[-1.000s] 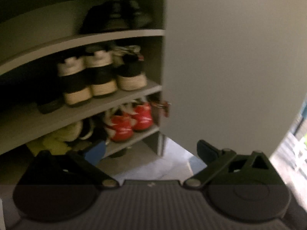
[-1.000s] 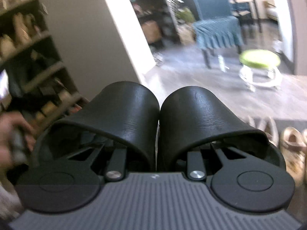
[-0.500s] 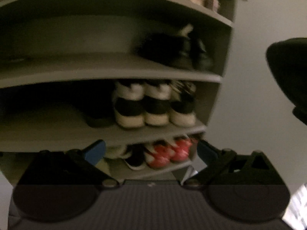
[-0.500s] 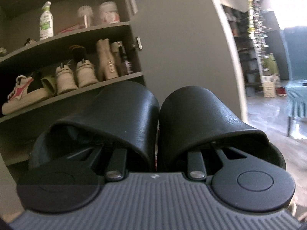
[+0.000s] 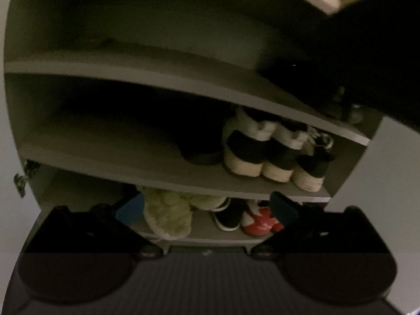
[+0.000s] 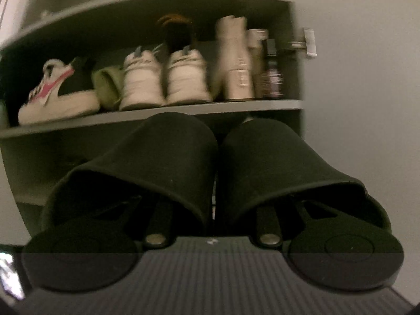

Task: Organize scattered shoes
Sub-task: 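Set the black slides on a cabinet shelf and open the right tool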

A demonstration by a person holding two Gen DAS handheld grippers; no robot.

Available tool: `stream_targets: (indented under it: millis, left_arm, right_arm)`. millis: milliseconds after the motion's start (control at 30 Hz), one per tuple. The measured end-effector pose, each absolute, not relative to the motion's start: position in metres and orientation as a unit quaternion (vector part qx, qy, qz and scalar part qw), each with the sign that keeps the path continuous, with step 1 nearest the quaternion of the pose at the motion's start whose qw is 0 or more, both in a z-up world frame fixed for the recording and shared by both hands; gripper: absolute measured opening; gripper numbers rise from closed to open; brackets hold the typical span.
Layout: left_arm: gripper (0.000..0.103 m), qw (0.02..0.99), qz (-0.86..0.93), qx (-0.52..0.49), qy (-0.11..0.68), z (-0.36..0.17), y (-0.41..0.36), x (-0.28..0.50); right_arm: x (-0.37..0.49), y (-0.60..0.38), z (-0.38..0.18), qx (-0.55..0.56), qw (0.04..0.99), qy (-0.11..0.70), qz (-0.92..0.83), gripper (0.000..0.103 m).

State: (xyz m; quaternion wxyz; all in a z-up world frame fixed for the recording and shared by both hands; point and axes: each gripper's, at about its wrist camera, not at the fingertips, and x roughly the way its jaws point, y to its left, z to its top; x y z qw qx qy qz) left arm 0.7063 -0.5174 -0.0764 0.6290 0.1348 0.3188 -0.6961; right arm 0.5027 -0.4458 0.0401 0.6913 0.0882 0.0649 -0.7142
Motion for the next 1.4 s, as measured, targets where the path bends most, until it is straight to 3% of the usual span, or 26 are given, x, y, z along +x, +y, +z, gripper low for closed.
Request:
stream_targets:
  millis: [600, 1067, 1100, 1167, 1200, 1233, 1267, 1400]
  left_arm:
    - [0.102, 0.631, -0.656, 0.118, 0.398, -0.086, -0.518, 0.718]
    - [0.102, 0.654, -0.631, 0.11, 0.403, -0.084, -0.512, 0.746]
    - [0.102, 0.654, -0.63, 0.11, 0.404, -0.084, -0.512, 0.746]
    - [0.102, 0.653, -0.632, 0.115, 0.4, -0.084, -0.513, 0.746]
    - [0.102, 0.653, -0.633, 0.117, 0.4, -0.083, -0.514, 0.747]
    - [0.102, 0.651, -0.632, 0.116, 0.404, -0.083, -0.513, 0.747]
    - [0.102, 0.651, -0.632, 0.114, 0.405, -0.082, -0.512, 0.748]
    - [0.102, 0.65, -0.636, 0.121, 0.397, -0.08, -0.506, 0.744]
  right_arm:
    - [0.577, -0.607, -0.005, 0.06, 0.734, 0.155, -0.658, 0.027]
    - [0.589, -0.706, -0.031, 0.064, 0.727, 0.125, -0.672, 0.03]
    - [0.59, -0.706, -0.035, 0.06, 0.728, 0.122, -0.672, 0.033]
    - [0.591, -0.705, -0.042, 0.054, 0.729, 0.124, -0.671, 0.052]
    - [0.592, -0.704, -0.045, 0.052, 0.728, 0.13, -0.671, 0.071]
    - [0.589, -0.7, -0.051, 0.065, 0.73, 0.123, -0.668, 0.077]
    - [0.588, -0.699, -0.052, 0.067, 0.73, 0.122, -0.669, 0.089]
    - [0.58, -0.673, -0.055, 0.066, 0.709, 0.1, -0.695, 0.097]
